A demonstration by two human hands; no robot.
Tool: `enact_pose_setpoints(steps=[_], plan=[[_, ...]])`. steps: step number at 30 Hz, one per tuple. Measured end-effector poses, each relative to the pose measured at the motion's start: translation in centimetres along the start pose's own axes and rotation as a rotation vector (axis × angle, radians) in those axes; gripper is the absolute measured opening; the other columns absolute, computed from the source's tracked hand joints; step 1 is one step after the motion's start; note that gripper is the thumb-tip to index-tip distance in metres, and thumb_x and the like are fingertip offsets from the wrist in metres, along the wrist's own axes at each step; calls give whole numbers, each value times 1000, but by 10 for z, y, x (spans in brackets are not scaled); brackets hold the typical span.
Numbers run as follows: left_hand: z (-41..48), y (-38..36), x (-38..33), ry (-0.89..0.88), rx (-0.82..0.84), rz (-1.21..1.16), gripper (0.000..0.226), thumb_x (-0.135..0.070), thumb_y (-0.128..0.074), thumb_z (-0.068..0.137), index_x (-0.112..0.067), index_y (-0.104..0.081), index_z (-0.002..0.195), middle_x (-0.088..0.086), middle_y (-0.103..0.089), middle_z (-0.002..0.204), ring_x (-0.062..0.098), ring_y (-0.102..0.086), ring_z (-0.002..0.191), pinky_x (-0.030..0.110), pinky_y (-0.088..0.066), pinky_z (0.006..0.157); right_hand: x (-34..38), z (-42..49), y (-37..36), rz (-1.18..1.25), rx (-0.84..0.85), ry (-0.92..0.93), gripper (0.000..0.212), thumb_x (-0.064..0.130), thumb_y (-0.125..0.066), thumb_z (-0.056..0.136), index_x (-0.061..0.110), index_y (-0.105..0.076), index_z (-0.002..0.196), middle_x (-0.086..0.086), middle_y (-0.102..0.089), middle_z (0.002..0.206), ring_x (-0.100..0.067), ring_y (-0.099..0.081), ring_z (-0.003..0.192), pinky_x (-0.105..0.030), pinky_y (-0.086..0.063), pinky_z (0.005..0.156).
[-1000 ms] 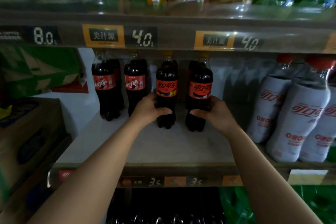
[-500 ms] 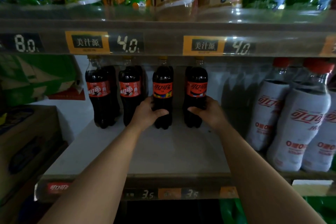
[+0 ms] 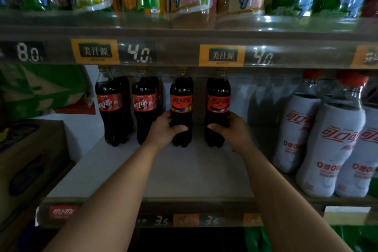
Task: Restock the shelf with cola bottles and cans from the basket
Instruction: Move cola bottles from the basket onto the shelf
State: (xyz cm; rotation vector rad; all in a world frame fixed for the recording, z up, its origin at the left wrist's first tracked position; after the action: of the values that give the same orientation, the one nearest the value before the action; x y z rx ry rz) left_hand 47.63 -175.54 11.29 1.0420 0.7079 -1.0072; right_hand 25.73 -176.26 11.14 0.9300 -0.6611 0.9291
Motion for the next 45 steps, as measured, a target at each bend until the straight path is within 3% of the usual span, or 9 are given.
enact_pose_setpoints(steps=[9,14,25,33,35,37,41,43,45], plan=[[-1,0,2,-1,4,-2,64,-14,-77,78,-9,-48,134,11,-59,132,23,-55,123,42,-41,107,-2,-2,-1,47,16,9,55,15,-83,74,8,-61,124,-9,-68,119,-19,-64,110,-23,-46,87],[-1,-1,3,0,1,-3,63,-14,-76,79,-11,-48,135,10,-58,133,22,-53,125,44,-40,108,1,-4,0,45,13,10,54,12,-82,74,4,-61,122,-9,-68,118,-16,-63,106,-18,-44,83],[-3,-3,0,1,-18,28,56,-15,-74,81,-9,-50,131,10,-62,126,21,-57,118,26,-42,94,5,-7,2,-17,6,-5,58,21,-84,72,8,-61,124,-7,-68,119,-18,-63,110,-22,-45,86],[-4,-2,2,16,-11,30,60,-17,-76,80,-10,-49,133,9,-61,129,21,-56,121,36,-43,104,8,-9,3,-14,24,-19,57,18,-83,74,6,-60,125,-7,-68,119,-17,-63,108,-26,-49,88],[-5,-3,3,28,-18,9,60,-17,-76,80,-11,-50,133,9,-61,129,21,-56,122,39,-42,106,8,-11,3,9,26,-21,55,13,-82,74,4,-60,124,-6,-67,117,-16,-62,107,-15,-49,85],[-7,-3,3,50,-13,8,61,-15,-76,80,-10,-49,134,9,-61,129,19,-55,121,36,-42,105,11,-15,3,40,23,-43,54,8,-80,76,4,-57,125,-7,-66,118,-12,-59,105,-5,-44,76],[-17,-5,2,114,-45,39,67,-16,-75,81,-6,-42,139,13,-58,133,24,-53,125,25,-39,98,20,-24,4,160,34,-99,68,6,-79,77,3,-45,136,-10,-58,128,-14,-53,114,-12,-41,84],[-24,-4,-1,141,-100,59,65,-19,-73,83,-4,-42,138,13,-57,132,26,-53,124,24,-38,93,26,-32,5,236,-33,-155,72,12,-76,82,5,-37,141,-1,-50,119,-9,-46,111,-13,-38,83],[-32,0,-6,152,-180,69,58,-24,-71,85,-4,-47,133,14,-61,126,27,-57,119,26,-40,92,32,-39,10,233,-181,-143,65,22,-74,84,5,-41,137,3,-47,112,-11,-48,110,-17,-39,84]])
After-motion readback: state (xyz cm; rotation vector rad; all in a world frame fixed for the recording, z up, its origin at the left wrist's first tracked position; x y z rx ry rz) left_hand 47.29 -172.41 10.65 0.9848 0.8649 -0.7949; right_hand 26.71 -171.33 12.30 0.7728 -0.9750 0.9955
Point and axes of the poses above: each hand's wrist, its own z-axis towards the middle knuckle, its own y-axis out of the back of the hand, x = y × z, the point moved 3 cm from there along z, towards the middle knuckle
